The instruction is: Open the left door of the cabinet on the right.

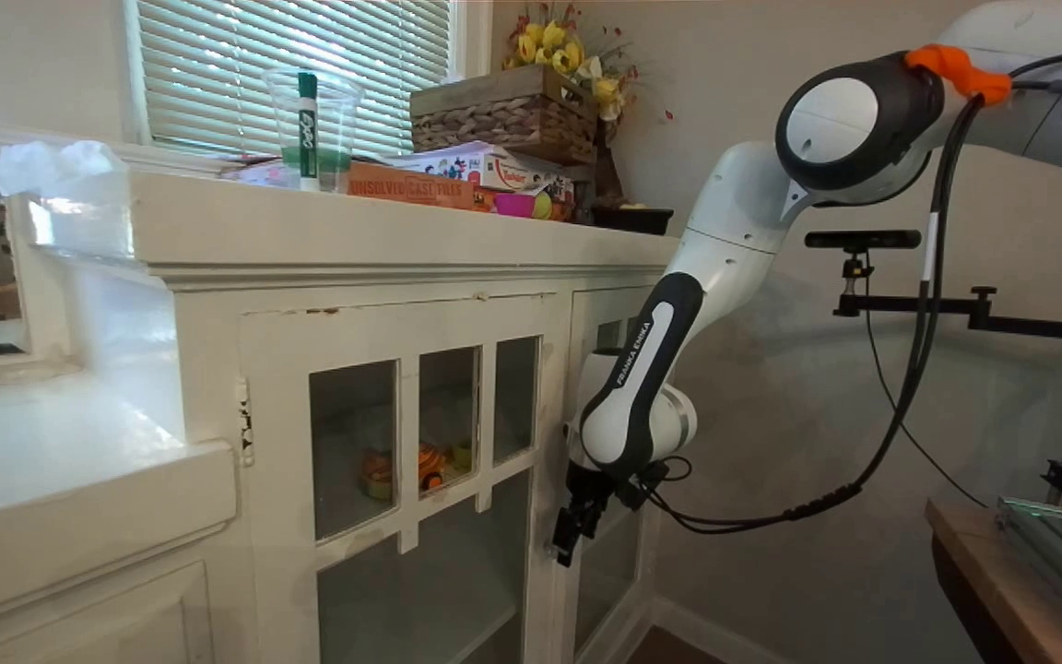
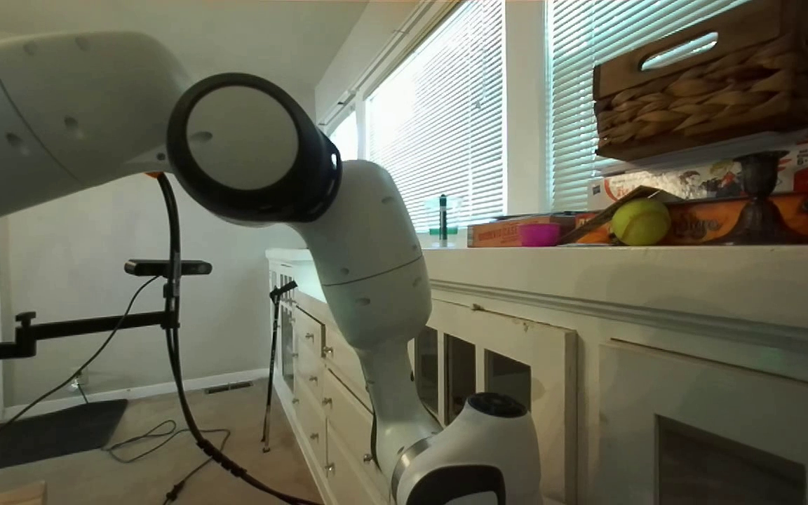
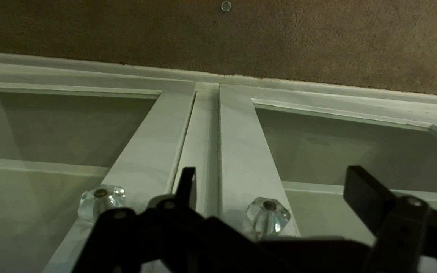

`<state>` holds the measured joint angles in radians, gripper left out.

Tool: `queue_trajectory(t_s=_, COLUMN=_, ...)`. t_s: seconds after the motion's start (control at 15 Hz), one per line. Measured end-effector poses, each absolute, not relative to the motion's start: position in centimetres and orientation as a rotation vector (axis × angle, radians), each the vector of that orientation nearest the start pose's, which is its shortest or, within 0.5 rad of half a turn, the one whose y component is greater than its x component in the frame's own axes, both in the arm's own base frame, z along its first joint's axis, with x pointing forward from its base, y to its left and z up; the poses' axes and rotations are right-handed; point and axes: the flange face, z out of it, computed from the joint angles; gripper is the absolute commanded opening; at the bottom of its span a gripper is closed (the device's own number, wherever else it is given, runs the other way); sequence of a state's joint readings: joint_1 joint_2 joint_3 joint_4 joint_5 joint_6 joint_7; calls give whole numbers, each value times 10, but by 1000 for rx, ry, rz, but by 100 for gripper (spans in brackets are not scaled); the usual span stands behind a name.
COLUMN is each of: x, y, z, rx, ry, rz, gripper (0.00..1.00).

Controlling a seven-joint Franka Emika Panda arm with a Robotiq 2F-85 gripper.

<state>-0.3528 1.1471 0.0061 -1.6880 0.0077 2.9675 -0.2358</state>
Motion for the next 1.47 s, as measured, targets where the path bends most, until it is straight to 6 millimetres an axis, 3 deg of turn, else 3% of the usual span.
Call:
queue_trajectory(t_s=0.6, x=585, y=-210, z=-64, rx=-3163, ry=210, rz=-209, gripper=100)
queue_trajectory(t_s=1.47, x=584, y=-211, z=-70, rx=-3163, ry=218, rz=-206, gripper=100)
